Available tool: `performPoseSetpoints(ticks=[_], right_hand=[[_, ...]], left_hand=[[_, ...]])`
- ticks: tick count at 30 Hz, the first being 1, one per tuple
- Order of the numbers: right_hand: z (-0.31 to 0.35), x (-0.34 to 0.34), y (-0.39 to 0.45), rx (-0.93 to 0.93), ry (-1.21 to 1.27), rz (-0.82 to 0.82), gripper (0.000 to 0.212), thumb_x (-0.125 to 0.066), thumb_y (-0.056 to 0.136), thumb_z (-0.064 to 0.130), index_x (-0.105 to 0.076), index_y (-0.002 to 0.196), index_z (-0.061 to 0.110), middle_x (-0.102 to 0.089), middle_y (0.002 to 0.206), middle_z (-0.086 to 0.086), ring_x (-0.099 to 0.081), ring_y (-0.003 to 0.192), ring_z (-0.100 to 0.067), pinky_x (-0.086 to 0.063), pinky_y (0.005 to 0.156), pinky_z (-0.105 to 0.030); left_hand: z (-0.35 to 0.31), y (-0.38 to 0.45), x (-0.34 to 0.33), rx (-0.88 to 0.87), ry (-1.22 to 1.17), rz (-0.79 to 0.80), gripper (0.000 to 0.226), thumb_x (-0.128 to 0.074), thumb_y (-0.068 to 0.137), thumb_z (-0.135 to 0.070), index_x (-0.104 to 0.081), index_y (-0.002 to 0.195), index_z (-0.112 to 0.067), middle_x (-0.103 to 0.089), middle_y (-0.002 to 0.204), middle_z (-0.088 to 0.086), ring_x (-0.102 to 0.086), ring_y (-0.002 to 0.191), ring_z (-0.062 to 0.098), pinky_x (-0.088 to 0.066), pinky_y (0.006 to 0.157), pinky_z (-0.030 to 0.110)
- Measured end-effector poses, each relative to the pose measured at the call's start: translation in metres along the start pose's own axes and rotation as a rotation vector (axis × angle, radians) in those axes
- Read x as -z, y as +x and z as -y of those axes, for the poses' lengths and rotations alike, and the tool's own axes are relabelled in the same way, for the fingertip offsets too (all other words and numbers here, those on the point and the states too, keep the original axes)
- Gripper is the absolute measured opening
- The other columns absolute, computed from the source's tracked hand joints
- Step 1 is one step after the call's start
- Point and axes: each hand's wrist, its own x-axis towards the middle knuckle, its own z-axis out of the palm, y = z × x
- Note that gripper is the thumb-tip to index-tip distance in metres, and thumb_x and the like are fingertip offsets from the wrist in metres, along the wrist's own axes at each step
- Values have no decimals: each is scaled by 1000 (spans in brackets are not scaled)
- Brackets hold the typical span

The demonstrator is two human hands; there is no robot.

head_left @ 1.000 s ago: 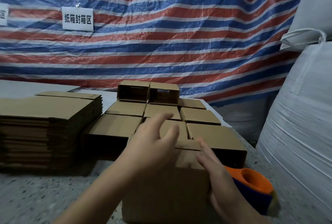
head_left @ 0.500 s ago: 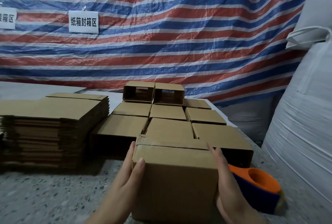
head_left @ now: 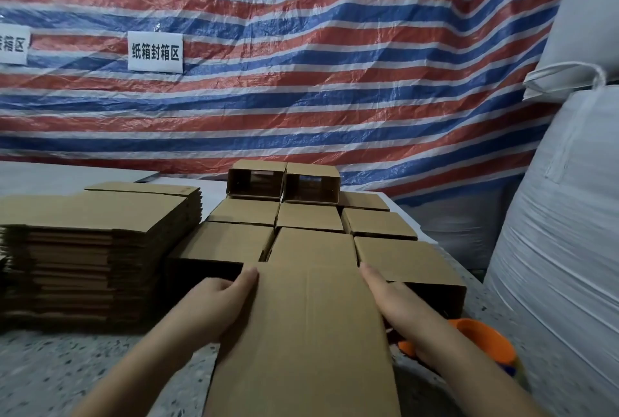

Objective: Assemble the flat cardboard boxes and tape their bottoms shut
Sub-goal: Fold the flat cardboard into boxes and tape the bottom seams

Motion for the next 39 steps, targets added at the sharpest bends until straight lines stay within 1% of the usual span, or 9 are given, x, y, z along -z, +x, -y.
performPoseSetpoints(ticks=[6,11,16,19,23,28,32,35,39], right_hand=[[-20,-23,17,-202,-50,5,83,-35,95,71,-44,150,9,-50,149,-10,-49,132,-28,-39,95,-34],[-21,-16,6,-182,-14,-81,81,-24,97,72,-61,127,6,-67,120,-12,-63,101,-23,-50,93,-38],[-36,-26,-50,-110,189,-87,22,-46,105,38,-62,99,24,-66,121,-15,-60,119,-31,-42,109,-40],[-21,-22,-68,4,230,-127,21,-49,104,21,-61,117,11,-59,95,-4,-55,118,-31,-38,93,-25],[31,19,-79,196,401,-154,16,-55,100,38,-67,102,28,-74,79,11,-69,76,-13,-45,73,-30],[91,87,1,317,519,-291,30,-61,95,43,-64,109,16,-70,104,-9,-67,97,-25,-55,85,-40],[110,132,88,300,545,-322,26,-58,94,44,-66,101,20,-70,91,-3,-66,88,-19,-52,74,-32],[110,164,147,305,587,-288,28,-53,91,46,-68,91,22,-70,73,2,-67,76,-15,-53,57,-27],[97,188,226,231,607,-317,30,-56,92,41,-65,109,18,-70,95,-9,-69,88,-25,-55,56,-29]], left_hand=[[26,26,-21,219,24,144,56,-45,89,-71,-64,92,-18,-70,86,4,-69,76,19,-50,49,24],[29,9,-16,105,18,48,48,-41,93,-66,-63,84,-24,-69,88,3,-67,80,17,-52,57,27],[42,-37,-14,-51,-151,18,23,-49,95,-53,-56,82,-35,-61,83,-15,-56,76,-1,-42,60,20],[35,-59,-17,-140,-216,16,13,-57,92,-49,-61,89,-37,-68,88,-16,-59,84,-7,-42,73,18],[-24,-64,6,-428,-329,-85,19,-53,80,-61,-70,73,-53,-70,84,-32,-63,82,-15,-43,75,19],[-135,17,7,-521,-278,60,20,-47,99,-45,-63,91,-36,-65,92,-17,-59,85,-4,-38,68,22],[-196,100,-36,-496,-237,95,35,-45,99,-45,-45,127,-25,-61,104,3,-64,92,16,-47,67,27],[-227,162,-83,-489,-181,58,32,-41,97,-49,-42,121,-27,-57,100,0,-61,91,16,-50,71,31],[-256,245,-146,-563,-84,-39,28,-38,97,-45,-50,105,-21,-54,88,-6,-52,80,8,-37,61,26]])
